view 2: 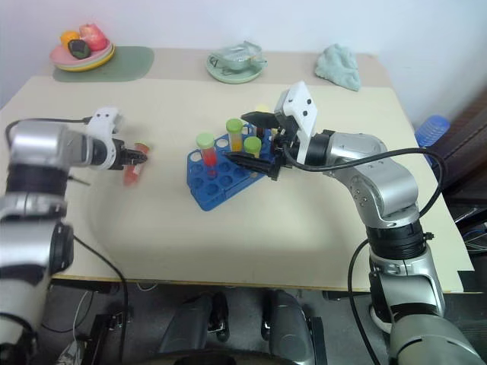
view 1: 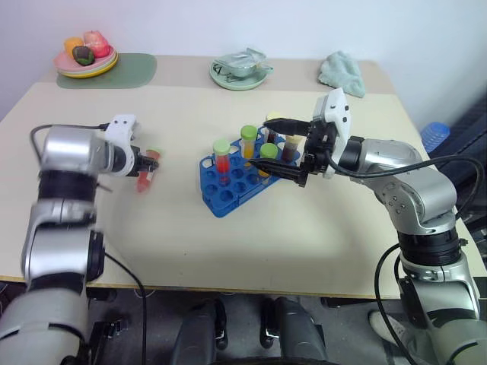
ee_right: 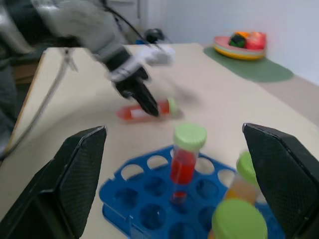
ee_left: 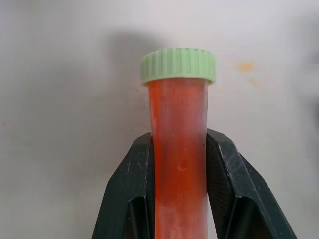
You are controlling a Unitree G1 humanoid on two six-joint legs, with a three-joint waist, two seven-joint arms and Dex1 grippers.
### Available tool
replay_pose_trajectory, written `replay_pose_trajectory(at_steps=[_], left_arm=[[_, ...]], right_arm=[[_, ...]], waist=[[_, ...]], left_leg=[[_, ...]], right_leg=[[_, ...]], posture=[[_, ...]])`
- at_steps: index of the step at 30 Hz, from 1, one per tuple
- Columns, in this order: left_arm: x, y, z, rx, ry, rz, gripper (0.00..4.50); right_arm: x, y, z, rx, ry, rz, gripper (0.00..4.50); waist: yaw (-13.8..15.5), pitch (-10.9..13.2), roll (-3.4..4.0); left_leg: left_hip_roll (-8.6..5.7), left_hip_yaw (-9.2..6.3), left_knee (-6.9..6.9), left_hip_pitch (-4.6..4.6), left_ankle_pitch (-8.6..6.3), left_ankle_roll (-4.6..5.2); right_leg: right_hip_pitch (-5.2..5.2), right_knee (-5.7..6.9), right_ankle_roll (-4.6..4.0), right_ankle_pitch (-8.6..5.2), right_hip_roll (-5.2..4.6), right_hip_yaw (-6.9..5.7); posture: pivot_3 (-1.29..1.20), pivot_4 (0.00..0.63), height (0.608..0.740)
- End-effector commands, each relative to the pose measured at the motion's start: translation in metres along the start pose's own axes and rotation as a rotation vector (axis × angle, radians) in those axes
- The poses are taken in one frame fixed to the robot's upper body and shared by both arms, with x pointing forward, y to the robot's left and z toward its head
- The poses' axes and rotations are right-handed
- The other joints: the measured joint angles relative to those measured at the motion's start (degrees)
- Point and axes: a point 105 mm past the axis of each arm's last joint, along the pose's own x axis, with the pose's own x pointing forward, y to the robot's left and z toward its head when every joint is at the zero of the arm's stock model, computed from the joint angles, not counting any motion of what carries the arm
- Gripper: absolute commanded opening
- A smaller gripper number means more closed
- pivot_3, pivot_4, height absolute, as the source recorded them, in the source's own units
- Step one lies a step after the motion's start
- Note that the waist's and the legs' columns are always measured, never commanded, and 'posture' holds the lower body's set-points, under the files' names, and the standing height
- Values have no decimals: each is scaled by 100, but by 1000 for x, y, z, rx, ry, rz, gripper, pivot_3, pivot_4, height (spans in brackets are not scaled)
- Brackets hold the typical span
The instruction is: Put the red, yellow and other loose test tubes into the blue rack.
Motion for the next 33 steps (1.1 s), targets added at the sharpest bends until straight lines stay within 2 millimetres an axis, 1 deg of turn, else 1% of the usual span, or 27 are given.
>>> replay_pose_trajectory(at_steps=[1, 2, 3, 4, 5, 6, 7, 9, 11, 15, 17, 19, 22, 24, 26, 30, 33], left_arm=[[-55, -63, 36, 196, -398, -336, 761], [-64, -75, 27, 232, -431, -398, 761], [-69, -83, 21, 255, -442, -430, 761], [-72, -91, 14, 275, -443, -476, 761], [-73, -95, 9, 288, -441, -498, 761], [-73, -104, 10, 312, -482, -529, 761], [-73, -110, 16, 327, -558, -542, 761], [-73, -114, 27, 336, -679, -537, 761], [-66, -120, 32, 336, -734, -548, 761], [-33, -131, 45, 350, -824, -517, 761], [-23, -137, 50, 372, -858, -503, 761], [-15, -145, 51, 389, -877, -528, 761], [-6, -157, 44, 397, -892, -597, 761], [-2, -161, 38, 368, -878, -653, 761], [0, -165, 29, 375, -860, -710, 761], [8, -163, 23, 406, -859, -727, 761], [16, -163, 17, 452, -860, -717, 761]], right_arm=[[-8, 3, 9, -34, -27, -2, 4500], [-12, 3, 7, -24, -22, -12, 4500], [-15, 4, 5, -18, -19, -19, 4500], [-19, 4, 3, -13, -15, -30, 4500], [-20, 4, 2, -10, -13, -37, 4500], [-26, 5, -1, -11, -13, -61, 4500], [-32, 5, -3, -10, -13, -89, 4500], [-38, 4, -6, -9, -10, -130, 4500], [-46, 5, -12, -13, 1, -172, 4500], [-71, 17, -30, 16, 73, -261, 4500], [-83, 22, -36, 27, 104, -302, 4500], [-93, 25, -38, 34, 121, -346, 4500], [-105, 30, -41, 46, 134, -400, 4500], [-110, 33, -42, 52, 139, -425, 4500], [-115, 36, -44, 61, 142, -450, 4500], [-124, 43, -52, 78, 152, -495, 4500], [-126, 47, -57, 93, 153, -524, 4500]], waist=[[29, 0, 0], [46, 0, 0], [53, 0, 0], [51, 0, 0], [52, 0, 0], [58, 0, 0], [73, 0, 0], [94, -1, 0], [100, -1, -1], [210, -6, 3], [196, -5, 1], [177, -5, 1], [170, -5, 1], [180, -5, 1], [176, -5, 1], [182, -5, 1], [181, -5, 1]], left_leg=[[0, 0, 1, 1, 0, 0], [0, -2, 3, 4, 0, 0], [-1, -2, 4, 6, 0, -1], [-1, -3, 4, 8, -2, -1], [-2, -4, 3, 11, -3, 0], [-3, -4, 3, 13, -4, 0], [-3, -4, 2, 13, -4, 1], [-3, -5, 3, 12, -4, 2], [-3, -4, 3, 12, -5, 5], [-1, -4, 1, 14, -8, 10], [-2, -3, 2, 11, -10, 16], [-2, -1, 2, 8, -15, 23], [0, -1, 2, 10, -27, 44], [2, -2, 2, 11, -29, 48], [2, -2, 2, 11, -30, 49], [2, -3, 2, 10, -32, 52], [2, -3, 2, 10, -32, 52]], right_leg=[[1, -1, 0, 0, -2, 0], [7, 1, 0, 0, -4, -2], [9, -2, 0, 0, -5, -4], [14, -4, 0, 0, -7, -4], [16, -8, 0, 0, -9, -6], [19, -7, 0, 0, -10, -6], [19, -8, 0, 0, -8, -8], [19, -6, -1, 0, -7, -10], [19, -6, -1, 1, -5, -9], [24, -11, 0, 1, 6, -9], [23, -14, 1, 0, 7, -10], [22, -18, 2, 1, 7, -10], [22, -20, 2, 1, 9, -8], [22, -19, 1, 0, 9, -9], [22, -18, 1, 0, 10, -9], [21, -19, 2, -1, 10, -9], [21, -19, 2, -1, 11, -9]], posture=[[0, 150, 740], [0, 150, 740], [0, 150, 740], [0, 150, 740], [0, 150, 740], [0, 150, 740], [0, 150, 740], [0, 150, 740], [0, 150, 740], [0, 150, 740], [0, 150, 740], [0, 150, 740], [0, 150, 740], [0, 150, 740], [0, 150, 740], [0, 150, 740], [0, 150, 740]])
